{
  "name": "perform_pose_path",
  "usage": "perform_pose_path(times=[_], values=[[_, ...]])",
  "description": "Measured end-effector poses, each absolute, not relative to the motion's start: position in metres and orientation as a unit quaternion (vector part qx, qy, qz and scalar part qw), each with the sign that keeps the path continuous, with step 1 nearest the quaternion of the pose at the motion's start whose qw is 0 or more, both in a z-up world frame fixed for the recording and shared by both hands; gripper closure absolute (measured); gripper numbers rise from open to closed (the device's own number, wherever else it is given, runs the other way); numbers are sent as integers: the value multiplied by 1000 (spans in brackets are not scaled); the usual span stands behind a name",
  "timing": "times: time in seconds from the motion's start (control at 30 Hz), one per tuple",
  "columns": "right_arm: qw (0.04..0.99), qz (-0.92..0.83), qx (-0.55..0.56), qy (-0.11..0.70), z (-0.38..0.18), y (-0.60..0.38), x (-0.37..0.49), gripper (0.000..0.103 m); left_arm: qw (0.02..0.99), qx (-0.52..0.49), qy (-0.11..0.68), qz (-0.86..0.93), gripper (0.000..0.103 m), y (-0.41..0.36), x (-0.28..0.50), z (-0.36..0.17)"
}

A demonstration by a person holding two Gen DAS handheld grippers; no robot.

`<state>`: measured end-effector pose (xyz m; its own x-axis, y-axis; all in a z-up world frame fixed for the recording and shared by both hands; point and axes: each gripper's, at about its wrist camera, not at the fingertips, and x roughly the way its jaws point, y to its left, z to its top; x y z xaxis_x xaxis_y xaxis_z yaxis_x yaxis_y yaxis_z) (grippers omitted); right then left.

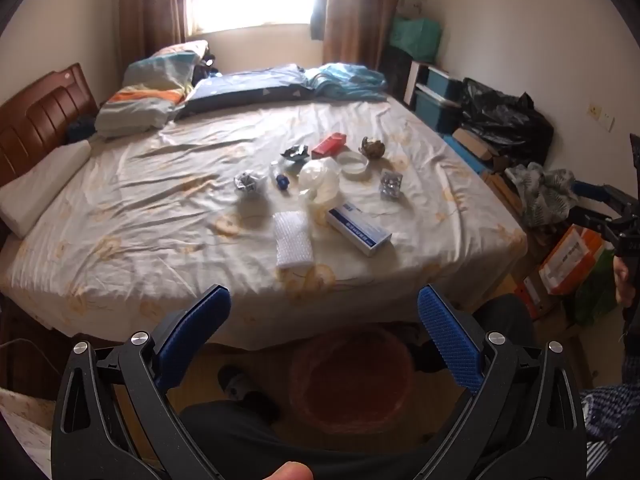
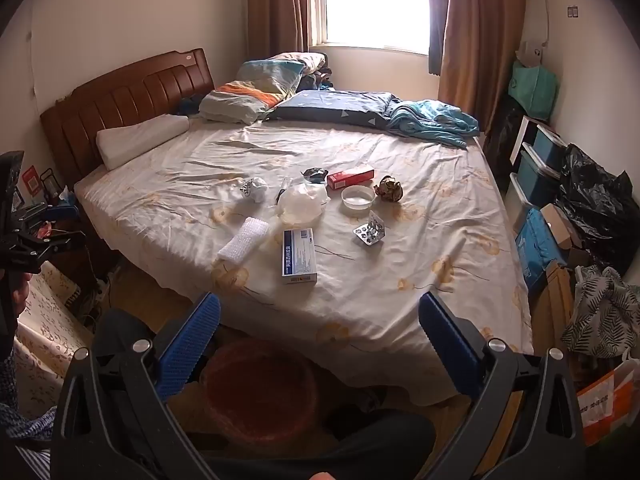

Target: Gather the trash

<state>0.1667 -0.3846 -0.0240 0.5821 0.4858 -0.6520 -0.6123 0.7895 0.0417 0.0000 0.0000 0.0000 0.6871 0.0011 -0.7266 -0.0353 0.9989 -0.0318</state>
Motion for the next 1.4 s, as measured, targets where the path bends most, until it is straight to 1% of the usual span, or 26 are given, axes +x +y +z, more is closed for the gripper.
perform_pose_path(times=[1.4], values=[[882,309,-98,342,-28,-381,172,5,919,-15,394,12,6,-1,-1,1]])
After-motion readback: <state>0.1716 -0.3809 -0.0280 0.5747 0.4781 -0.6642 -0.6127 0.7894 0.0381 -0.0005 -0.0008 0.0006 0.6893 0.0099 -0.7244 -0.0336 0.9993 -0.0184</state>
